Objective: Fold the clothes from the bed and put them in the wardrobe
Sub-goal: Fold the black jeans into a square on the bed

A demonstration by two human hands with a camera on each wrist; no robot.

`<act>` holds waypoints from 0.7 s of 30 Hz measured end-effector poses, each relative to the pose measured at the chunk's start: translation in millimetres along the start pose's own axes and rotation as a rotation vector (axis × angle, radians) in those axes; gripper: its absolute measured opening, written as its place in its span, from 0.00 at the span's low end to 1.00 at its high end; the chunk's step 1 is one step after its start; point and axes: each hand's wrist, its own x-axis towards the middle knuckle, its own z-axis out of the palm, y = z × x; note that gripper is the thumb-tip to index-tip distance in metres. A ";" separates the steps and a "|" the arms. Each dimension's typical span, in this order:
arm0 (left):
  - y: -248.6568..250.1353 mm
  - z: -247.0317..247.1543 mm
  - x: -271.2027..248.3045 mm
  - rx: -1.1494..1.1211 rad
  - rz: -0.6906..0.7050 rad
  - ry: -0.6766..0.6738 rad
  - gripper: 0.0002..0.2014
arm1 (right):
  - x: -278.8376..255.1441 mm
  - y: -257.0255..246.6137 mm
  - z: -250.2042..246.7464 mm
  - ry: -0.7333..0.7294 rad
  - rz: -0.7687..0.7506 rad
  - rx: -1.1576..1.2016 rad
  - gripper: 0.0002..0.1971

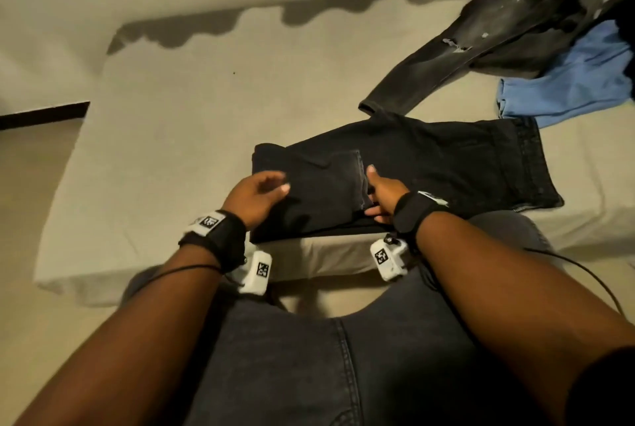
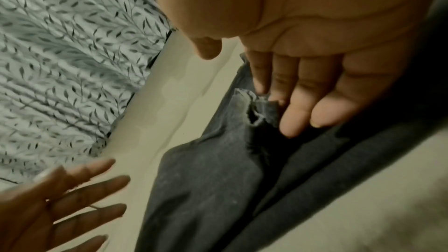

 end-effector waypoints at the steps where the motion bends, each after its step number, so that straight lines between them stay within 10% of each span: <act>1: -17.2 3.4 -3.7 0.020 -0.062 0.029 0.16 | 2.1 2.4 1.8 0.011 -0.034 -0.074 0.27; 10: -54.0 0.1 13.0 0.068 -0.105 0.229 0.12 | 0.6 -6.2 2.0 0.134 -0.206 -0.552 0.13; 21: -35.7 26.8 56.3 0.100 -0.049 0.095 0.15 | 12.2 -21.0 -80.5 0.242 -0.132 -0.815 0.20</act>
